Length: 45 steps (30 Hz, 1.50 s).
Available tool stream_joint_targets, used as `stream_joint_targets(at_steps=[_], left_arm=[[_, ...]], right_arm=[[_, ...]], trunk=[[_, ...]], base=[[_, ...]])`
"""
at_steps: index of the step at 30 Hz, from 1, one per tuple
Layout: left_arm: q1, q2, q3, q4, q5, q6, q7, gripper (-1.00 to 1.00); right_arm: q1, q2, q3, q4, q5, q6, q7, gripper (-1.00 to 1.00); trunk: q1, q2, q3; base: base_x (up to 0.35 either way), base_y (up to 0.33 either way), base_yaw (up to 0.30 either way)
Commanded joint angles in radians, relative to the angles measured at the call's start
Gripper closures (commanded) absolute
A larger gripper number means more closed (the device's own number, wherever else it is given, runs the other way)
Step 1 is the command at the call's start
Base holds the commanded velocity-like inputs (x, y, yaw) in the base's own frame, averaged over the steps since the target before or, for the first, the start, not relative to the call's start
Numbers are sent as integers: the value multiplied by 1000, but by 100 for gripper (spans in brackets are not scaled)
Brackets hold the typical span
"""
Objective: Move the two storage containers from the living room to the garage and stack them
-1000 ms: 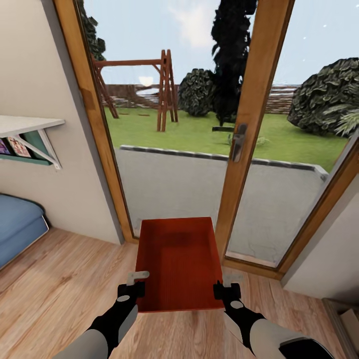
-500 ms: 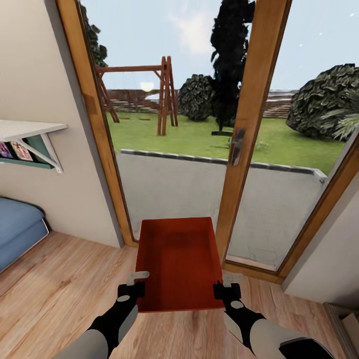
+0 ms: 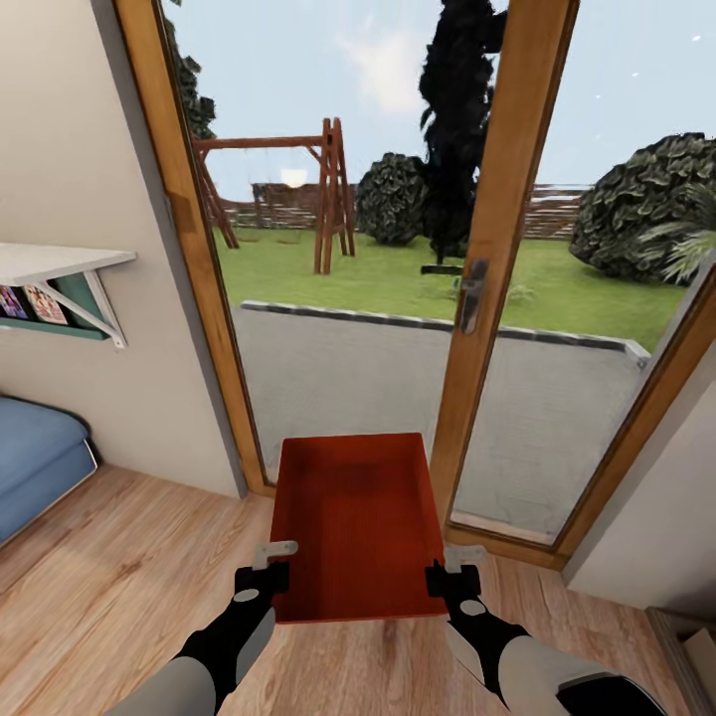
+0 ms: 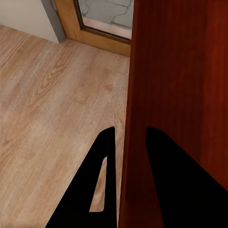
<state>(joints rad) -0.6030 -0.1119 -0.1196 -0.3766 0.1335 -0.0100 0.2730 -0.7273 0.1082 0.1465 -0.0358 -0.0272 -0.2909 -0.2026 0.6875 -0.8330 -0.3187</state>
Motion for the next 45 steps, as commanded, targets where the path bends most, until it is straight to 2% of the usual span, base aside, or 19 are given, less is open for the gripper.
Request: stream_joint_targets(at_steps=[1,33,45], left_arm=[[0,43,6,1,11,-1,12,100],[0,43,5,1,11,-1,12,100],[0,43,5,1,11,-1,12,100]], right_arm=[[-1,1,-71,-3,23,-86,5,100],[-1,1,-71,-3,22,-85,5,100],[-1,2,-71,-3,21,-86,5,100]], trunk=[[0,-1,-1],[0,-1,-1],[0,-1,16]], base=[[0,0,0],[0,0,0],[0,0,0]])
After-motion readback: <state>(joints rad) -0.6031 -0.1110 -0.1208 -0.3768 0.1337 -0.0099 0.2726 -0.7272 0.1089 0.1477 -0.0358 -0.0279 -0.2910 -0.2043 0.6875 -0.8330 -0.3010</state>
